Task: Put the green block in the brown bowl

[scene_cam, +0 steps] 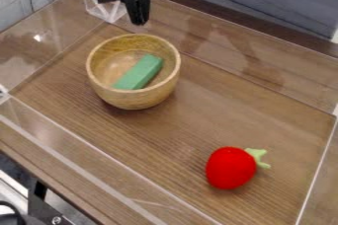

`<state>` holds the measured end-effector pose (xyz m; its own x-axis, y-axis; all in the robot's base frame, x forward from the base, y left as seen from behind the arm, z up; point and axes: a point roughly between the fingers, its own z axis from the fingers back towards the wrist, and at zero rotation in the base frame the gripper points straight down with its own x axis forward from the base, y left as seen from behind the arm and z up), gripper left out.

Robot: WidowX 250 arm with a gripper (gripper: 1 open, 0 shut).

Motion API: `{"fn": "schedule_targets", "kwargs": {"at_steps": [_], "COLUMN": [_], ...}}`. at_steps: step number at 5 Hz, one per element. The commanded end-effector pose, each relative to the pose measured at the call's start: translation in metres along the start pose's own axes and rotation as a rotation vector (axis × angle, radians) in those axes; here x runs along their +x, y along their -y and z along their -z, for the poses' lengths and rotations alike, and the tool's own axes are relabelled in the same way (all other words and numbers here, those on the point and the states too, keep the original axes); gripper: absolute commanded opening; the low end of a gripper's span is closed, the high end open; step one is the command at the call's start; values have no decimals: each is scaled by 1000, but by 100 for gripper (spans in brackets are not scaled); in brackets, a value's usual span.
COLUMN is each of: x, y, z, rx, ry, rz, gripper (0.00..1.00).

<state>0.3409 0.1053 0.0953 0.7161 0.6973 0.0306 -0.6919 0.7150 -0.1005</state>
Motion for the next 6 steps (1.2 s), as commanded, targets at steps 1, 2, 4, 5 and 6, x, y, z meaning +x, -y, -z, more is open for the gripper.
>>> {"fn": "schedule_targets", "kwargs": {"at_steps": [1,2,4,5,6], "x": [0,-2,5,11,15], "y": [5,8,0,-1,0], "z": [-1,5,0,-5,-14], "rx": [4,20,48,48,42], "ry": [42,43,38,27,14], "rz": [-36,-83,-131,-140,-145], "gripper": [0,0,100,100,100]}}
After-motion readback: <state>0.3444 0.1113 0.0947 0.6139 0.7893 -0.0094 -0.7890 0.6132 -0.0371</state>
